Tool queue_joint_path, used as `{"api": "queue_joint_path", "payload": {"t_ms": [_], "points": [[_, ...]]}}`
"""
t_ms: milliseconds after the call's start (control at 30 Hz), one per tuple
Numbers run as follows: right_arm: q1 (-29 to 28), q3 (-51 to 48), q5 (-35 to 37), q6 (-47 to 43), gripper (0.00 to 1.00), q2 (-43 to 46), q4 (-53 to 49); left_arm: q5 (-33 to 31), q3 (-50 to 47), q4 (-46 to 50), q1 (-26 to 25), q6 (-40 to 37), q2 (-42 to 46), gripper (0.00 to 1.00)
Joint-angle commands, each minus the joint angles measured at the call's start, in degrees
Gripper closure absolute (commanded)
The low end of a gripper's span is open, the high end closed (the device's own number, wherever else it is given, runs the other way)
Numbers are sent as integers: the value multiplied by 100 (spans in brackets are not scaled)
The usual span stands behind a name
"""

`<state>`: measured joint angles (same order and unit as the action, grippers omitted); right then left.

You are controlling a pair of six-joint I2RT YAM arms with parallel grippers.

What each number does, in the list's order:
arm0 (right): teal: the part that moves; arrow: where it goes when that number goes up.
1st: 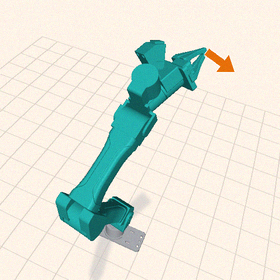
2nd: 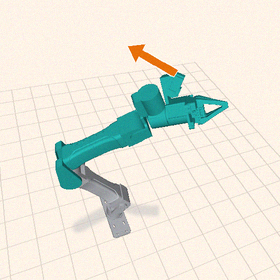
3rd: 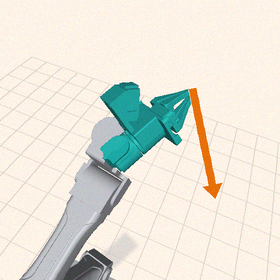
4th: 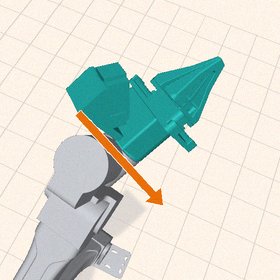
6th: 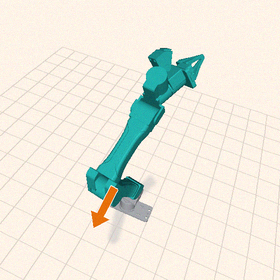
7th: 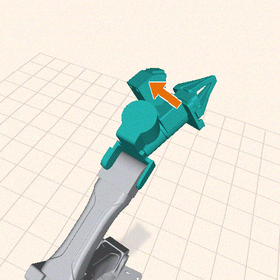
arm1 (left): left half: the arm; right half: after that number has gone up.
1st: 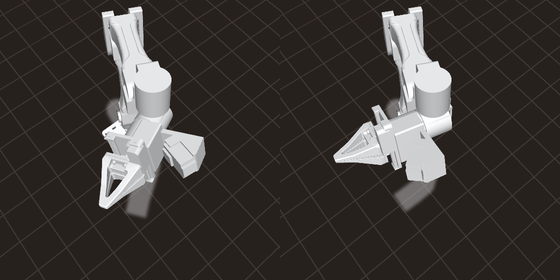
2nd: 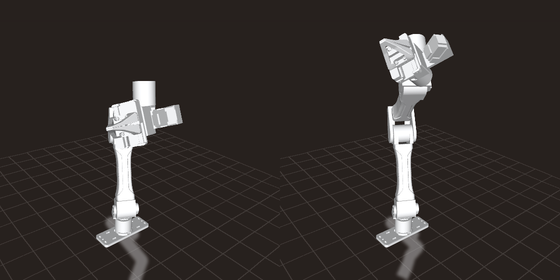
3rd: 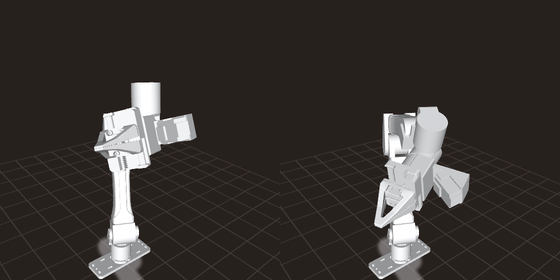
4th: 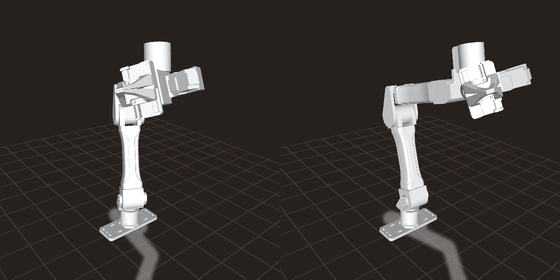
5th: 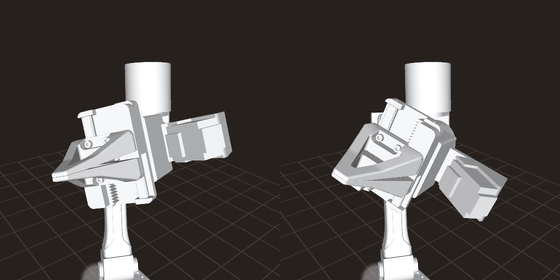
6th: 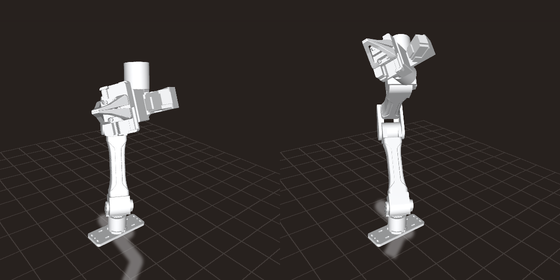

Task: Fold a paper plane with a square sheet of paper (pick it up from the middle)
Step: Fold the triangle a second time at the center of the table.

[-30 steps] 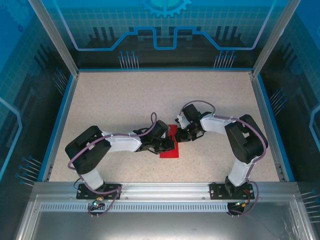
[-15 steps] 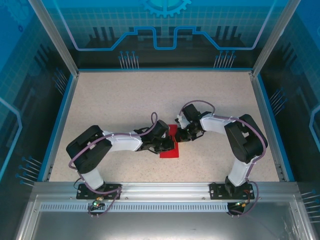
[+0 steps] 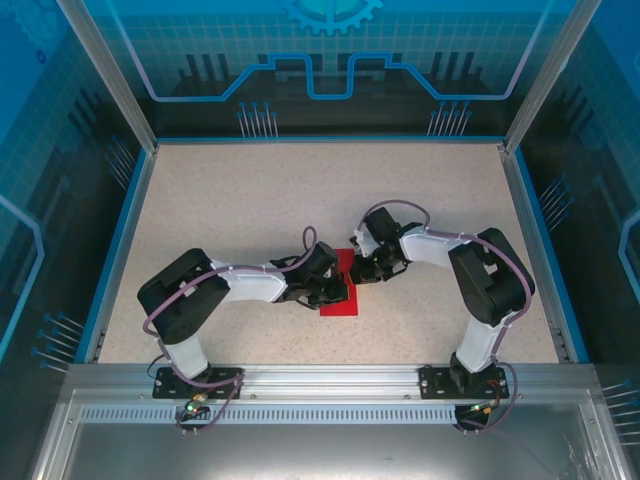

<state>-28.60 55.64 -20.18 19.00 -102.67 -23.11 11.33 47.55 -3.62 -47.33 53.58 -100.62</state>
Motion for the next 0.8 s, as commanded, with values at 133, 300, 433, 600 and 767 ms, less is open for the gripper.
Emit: {"api": "queue_joint_path", "payload": {"t_ms": [133, 300, 433, 600, 767], "points": [[30, 107, 233, 7, 93, -108, -148, -80, 101, 259, -24, -96, -217, 98], [31, 140, 186, 139, 89, 151, -210, -60, 74, 316, -22, -35, -333, 98], [69, 110, 423, 383, 81, 663, -322, -26, 37, 330, -22, 12, -388, 98], [148, -202, 704, 736, 78, 1378, -491, -35, -2, 350, -22, 34, -388, 98], [26, -822, 363, 974, 87, 1902, -500, -40, 14, 334, -22, 29, -393, 98]]}}
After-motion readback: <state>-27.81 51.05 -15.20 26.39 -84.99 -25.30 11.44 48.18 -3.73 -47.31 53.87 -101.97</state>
